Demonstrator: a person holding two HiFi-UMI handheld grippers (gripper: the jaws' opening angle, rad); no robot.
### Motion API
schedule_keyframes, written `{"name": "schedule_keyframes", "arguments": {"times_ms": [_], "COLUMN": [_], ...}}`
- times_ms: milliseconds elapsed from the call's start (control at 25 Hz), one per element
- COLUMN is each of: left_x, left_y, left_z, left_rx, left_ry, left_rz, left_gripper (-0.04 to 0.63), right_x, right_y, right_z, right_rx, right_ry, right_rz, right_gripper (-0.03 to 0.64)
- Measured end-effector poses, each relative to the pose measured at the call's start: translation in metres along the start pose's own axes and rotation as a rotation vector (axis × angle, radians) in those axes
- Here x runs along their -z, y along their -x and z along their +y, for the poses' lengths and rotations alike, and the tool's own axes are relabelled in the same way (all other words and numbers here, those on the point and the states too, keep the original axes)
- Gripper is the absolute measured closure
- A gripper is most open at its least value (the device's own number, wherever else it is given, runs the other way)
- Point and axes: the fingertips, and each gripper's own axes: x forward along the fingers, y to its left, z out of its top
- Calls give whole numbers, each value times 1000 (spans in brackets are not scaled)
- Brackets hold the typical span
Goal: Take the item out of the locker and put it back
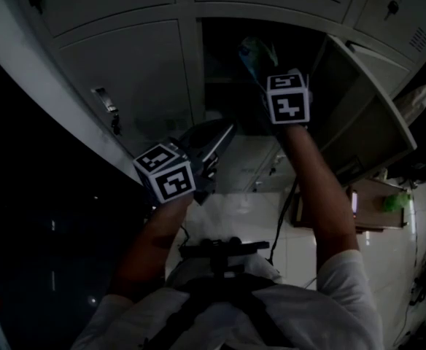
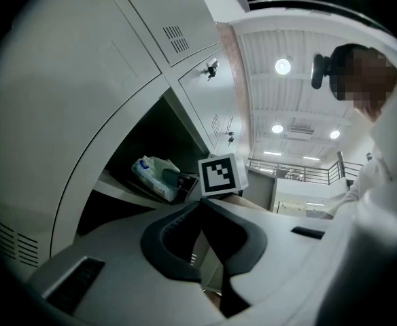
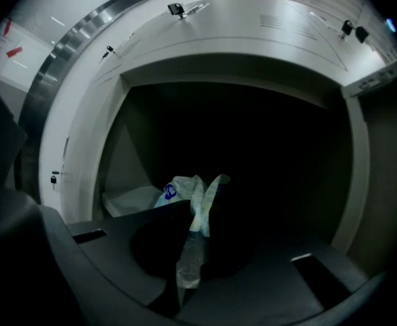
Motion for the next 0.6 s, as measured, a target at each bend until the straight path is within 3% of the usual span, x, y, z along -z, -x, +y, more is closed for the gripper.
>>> {"name": "schedule_keyframes", "arguments": {"times_ms": [400,600], "left_x": [-2,-5], "left_y": [-3,-2], "left_z": [9,11], "left_rx": [-4,-9], "left_ry": [9,8], "left_rz": [10,3], "left_gripper": [597,597], "right_x": [21,15], "right_y": [-49,-57], "right_z": [-4,-2], "right_rx": [58,63], "right_ry": [41,49], "right_rz": [118,70], "right_gripper": [595,578]}}
